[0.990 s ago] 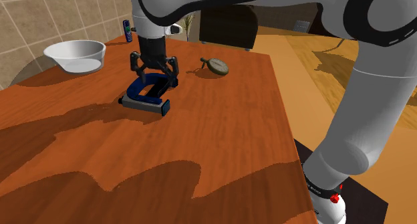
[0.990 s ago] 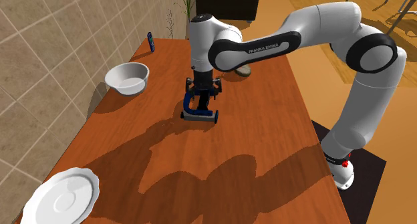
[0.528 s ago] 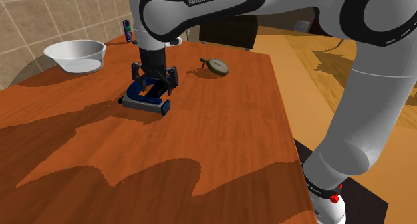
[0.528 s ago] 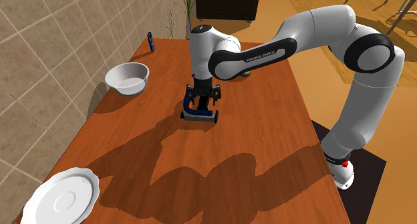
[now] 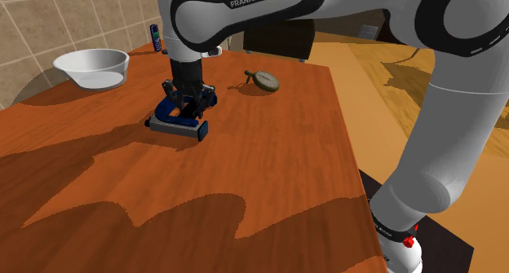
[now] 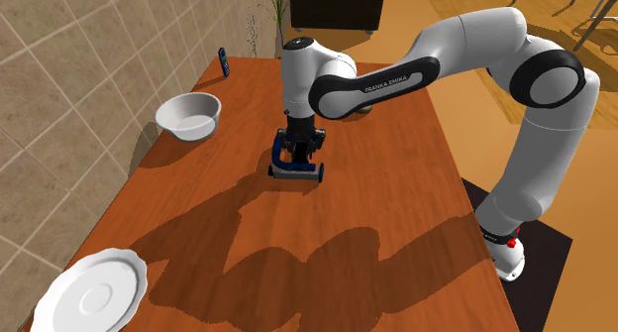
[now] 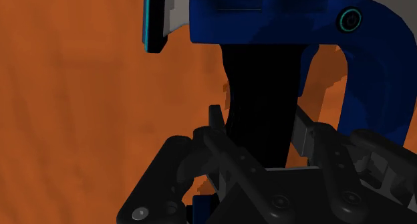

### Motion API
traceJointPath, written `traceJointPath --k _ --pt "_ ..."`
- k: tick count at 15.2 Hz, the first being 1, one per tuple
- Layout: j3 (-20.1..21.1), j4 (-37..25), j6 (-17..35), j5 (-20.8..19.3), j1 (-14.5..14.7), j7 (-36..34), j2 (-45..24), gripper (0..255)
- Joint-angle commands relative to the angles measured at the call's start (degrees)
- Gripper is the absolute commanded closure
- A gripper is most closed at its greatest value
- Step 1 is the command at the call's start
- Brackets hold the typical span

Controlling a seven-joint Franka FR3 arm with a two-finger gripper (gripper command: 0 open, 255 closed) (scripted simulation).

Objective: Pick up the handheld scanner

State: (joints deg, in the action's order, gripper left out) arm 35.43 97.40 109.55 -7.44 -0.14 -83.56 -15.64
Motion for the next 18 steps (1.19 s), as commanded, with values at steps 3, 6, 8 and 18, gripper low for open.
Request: traceJointPath --k 3,6,8,18 --pt "0.07 -0.68 -0.88 0.12 0.03 0.13 0.04 255" --pt "0.19 -2.53 -3.05 0.41 0.05 0.28 0.44 255" --pt "0.27 -3.84 -4.52 0.56 0.09 0.36 0.64 255" --pt "0.54 -10.76 -11.52 0.77 0.59 0.44 0.78 255"
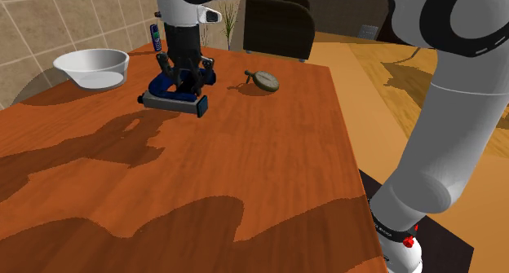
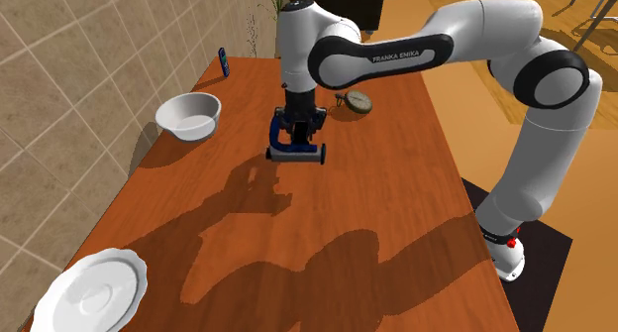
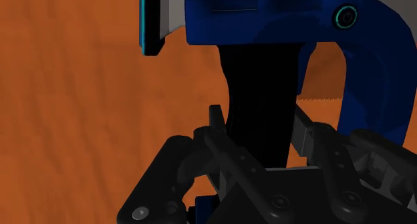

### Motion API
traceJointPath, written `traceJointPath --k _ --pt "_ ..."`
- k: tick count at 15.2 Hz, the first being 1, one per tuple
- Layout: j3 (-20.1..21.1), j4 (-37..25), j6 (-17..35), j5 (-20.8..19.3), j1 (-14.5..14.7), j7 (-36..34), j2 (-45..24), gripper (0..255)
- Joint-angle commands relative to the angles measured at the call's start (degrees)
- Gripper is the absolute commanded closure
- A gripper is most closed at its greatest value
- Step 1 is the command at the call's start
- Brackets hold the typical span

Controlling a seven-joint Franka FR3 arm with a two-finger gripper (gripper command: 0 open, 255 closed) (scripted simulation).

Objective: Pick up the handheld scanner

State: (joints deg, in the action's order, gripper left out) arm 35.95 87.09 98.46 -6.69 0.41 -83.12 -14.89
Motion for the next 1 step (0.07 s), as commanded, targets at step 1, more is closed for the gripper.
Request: traceJointPath --k 1 --pt "0.02 -0.46 -0.43 0.01 0.04 -0.01 0.01 255"
